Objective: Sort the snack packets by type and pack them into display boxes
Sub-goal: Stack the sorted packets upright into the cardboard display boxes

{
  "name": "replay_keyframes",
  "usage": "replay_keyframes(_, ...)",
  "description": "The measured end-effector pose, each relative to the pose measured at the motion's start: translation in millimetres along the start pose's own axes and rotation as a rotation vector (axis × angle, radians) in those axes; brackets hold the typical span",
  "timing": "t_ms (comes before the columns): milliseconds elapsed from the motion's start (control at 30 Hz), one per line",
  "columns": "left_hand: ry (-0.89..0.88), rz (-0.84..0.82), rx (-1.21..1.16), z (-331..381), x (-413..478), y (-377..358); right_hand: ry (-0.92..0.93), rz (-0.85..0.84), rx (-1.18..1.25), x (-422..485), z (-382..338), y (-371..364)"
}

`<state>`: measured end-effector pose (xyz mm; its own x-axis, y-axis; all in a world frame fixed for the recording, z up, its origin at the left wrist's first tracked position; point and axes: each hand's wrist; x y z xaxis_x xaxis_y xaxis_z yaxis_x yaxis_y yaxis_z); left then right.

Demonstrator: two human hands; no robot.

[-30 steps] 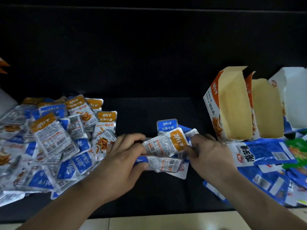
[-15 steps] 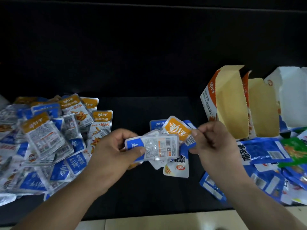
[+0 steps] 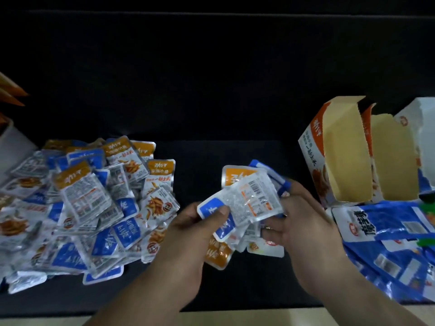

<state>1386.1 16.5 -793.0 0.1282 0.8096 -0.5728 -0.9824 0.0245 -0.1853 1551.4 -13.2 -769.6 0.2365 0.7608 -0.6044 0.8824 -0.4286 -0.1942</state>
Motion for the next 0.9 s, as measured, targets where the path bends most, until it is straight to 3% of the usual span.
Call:
replay_keyframes(167,0.051,0.078,-0.173,8.1,-14.9,23.6,0.021,0.035,-0.024,-10.8,12.4,-21.0)
replay_keyframes(333,-0.273,0.258,0.379,17.6,-19.4,51.0,0.081,0.069,-0.390,-14.5,32.6,-49.0)
replay_keyframes(400,-0.308,0.301,0.368,28.2,-16.3,63.5,0.062,0.077,-0.406,-11.0,32.0,-57.2)
replay_keyframes(533,-0.469,0.545,0.337,46.1,2.1,105.1,0.092,0.104,-0.356,-1.1,23.6,-62.9)
replay_keyframes(600,-0.581,0.602,0.494,48.8,5.6,125.9,0.109,0.110,-0.379,2.9,23.0,-69.3)
replay_keyframes(700,-0.719,0.712,1.040,42.1,9.0,144.0,0.115,0.098,-0.408,7.3,26.7,-83.3)
replay_keyframes(767,-0.822,0.637,1.119,35.9,6.7,135.3,0.116,0.066,-0.415,6.2,27.6,-90.3)
replay_keyframes(800,-0.838,0.507,1.058,33.1,3.6,123.8,0.115,0.039,-0.408,4.4,27.1,-91.9)
replay_keyframes(900,-0.531,-0.013,0.640,24.2,-8.4,80.6,0.098,-0.046,-0.354,-4.6,24.4,-89.1)
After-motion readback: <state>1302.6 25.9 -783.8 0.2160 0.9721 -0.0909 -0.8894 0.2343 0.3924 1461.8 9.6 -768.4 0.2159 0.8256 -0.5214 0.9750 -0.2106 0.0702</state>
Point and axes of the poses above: each hand's wrist, its own x-axis towards the middle knuckle, its own y-axis out of the back of the hand, z = x × y, and after that the axes turned 6 degrees about -y, right-handed
